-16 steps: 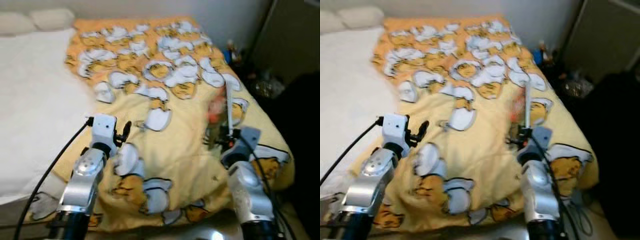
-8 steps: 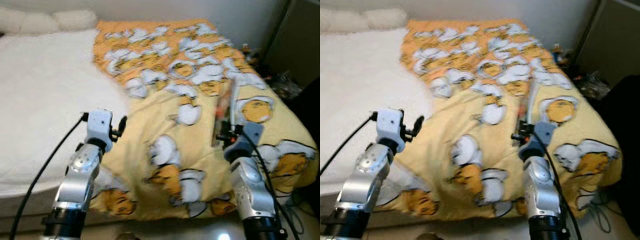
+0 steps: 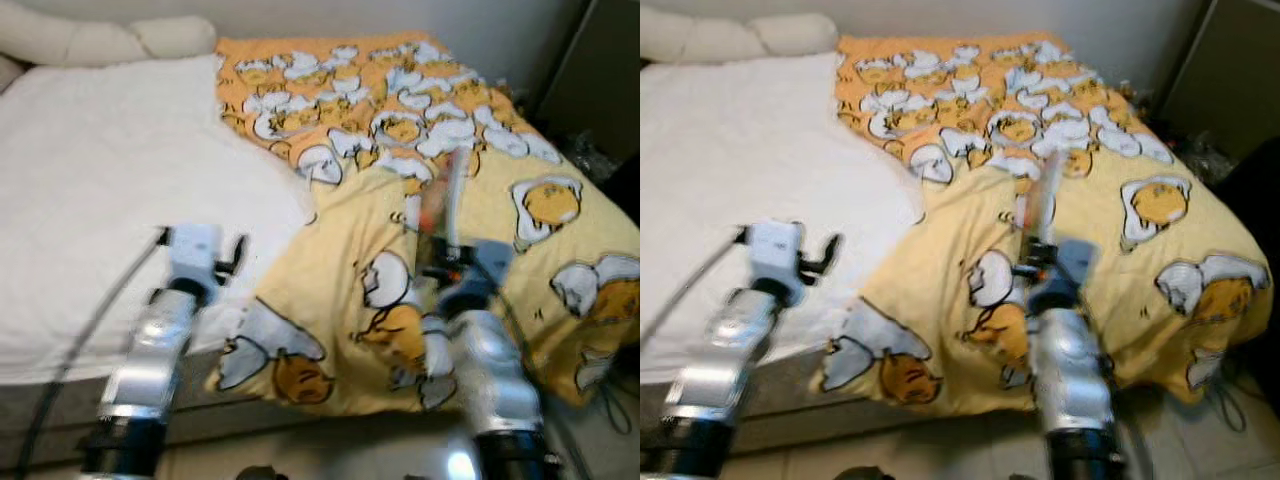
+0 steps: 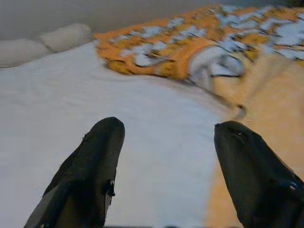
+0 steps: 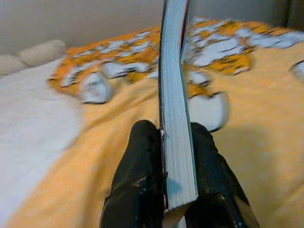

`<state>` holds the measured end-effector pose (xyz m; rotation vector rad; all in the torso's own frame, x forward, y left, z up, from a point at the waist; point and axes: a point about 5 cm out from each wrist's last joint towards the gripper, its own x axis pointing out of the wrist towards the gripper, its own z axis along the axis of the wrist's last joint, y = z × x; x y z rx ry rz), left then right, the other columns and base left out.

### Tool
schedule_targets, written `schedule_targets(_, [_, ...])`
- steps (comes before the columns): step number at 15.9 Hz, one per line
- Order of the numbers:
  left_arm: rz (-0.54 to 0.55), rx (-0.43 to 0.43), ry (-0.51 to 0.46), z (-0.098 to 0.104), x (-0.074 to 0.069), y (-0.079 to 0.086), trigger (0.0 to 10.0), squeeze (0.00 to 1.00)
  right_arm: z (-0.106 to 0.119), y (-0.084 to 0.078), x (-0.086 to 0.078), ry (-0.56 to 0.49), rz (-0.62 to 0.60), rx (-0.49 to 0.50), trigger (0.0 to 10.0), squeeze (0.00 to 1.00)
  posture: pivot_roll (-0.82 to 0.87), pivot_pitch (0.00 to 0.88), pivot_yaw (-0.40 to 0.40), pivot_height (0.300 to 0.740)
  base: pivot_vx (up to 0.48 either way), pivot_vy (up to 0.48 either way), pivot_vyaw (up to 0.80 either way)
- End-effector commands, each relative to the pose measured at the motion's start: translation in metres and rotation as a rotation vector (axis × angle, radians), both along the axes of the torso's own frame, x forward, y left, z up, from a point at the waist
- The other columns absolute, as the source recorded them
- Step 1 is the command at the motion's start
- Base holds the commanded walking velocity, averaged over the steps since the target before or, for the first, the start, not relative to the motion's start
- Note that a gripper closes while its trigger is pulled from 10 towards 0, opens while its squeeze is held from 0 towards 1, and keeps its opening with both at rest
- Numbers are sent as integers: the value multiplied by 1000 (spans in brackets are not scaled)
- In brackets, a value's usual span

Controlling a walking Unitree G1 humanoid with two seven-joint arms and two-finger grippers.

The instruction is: Clean up the room

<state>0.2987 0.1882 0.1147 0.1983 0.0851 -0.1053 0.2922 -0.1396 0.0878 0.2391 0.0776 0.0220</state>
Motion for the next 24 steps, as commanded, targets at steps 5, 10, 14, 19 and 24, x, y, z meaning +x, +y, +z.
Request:
schedule_targets(5, [32, 1, -32, 4, 2, 0, 10000, 0, 15, -4, 4, -66, 2, -25, 10000, 0, 28, 0, 27, 740, 0, 398, 0])
schedule_targets(10, [55, -14, -32, 3, 1, 3, 10000, 0, 11, -5, 3, -48, 4, -26, 10000, 0, 30, 0, 29, 740, 0, 398, 0])
schedule_targets(14, [62, -21, -28, 2, 1, 4, 10000, 0, 9, -3, 4, -36, 15, -41, 10000, 0, 31, 0, 25, 740, 0, 399, 0])
schedule_targets(19, [66, -12, -37, 4, 3, 5, 10000, 0, 10, -8, 7, -34, 15, -53, 10000, 0, 36, 0, 22, 740, 0, 396, 0])
schedule_targets(24, [68, -13, -50, 6, 5, 4, 10000, 0, 12, -14, 11, -38, 8, -76, 10000, 0, 38, 0, 22, 740, 0, 397, 0])
